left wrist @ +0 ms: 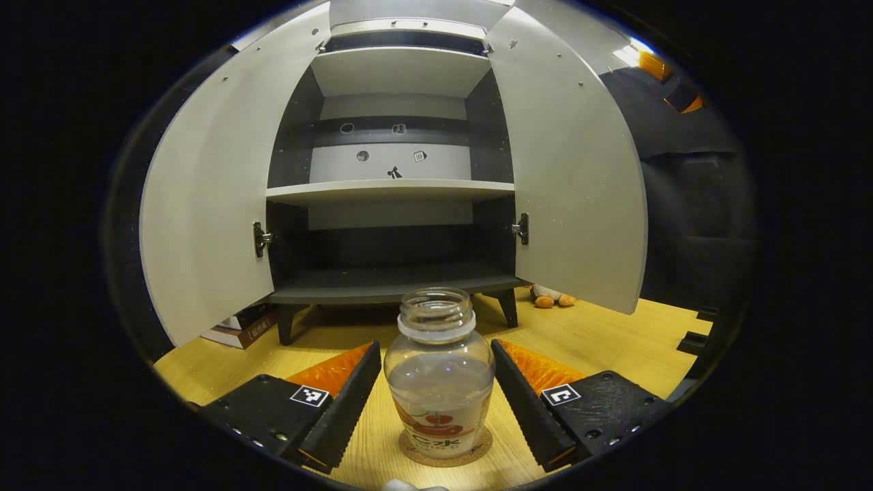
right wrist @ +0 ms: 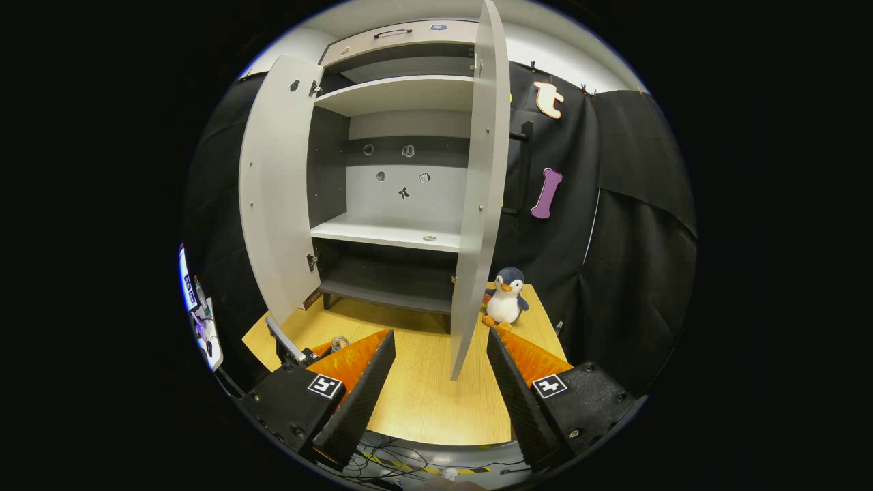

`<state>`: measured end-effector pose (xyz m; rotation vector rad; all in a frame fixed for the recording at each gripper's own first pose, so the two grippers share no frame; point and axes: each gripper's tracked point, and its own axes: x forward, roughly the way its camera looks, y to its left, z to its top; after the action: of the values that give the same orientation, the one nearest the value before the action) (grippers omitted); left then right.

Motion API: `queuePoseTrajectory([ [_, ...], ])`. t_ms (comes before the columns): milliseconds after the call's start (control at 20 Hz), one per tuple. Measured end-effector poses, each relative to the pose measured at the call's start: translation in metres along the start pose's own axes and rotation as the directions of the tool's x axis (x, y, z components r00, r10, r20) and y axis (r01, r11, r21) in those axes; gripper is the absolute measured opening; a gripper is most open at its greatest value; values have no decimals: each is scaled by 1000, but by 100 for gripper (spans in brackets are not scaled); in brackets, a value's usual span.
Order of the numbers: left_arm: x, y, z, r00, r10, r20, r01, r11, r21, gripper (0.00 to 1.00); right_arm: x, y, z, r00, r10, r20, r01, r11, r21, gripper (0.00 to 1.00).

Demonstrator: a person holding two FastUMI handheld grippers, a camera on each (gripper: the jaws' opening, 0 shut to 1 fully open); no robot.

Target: Grasp the bottle in the cabinet with the left hand and place it on the coaster, then close the right door with the right hand and the left door with the left hand.

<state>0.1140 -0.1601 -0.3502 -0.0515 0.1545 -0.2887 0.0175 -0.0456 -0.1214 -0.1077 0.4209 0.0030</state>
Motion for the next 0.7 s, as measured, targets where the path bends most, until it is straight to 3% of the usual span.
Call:
queuePoseTrajectory([
  [350,-1,5,53,999,9,47,-9,1000,0,97,-13,-8,16,998,-11,60,10,1000,19,83],
  [700,-29,25,143,997,14,82,-12,1000,-28,95,-31,-9,37,989,-30,148,23,999,45,84],
])
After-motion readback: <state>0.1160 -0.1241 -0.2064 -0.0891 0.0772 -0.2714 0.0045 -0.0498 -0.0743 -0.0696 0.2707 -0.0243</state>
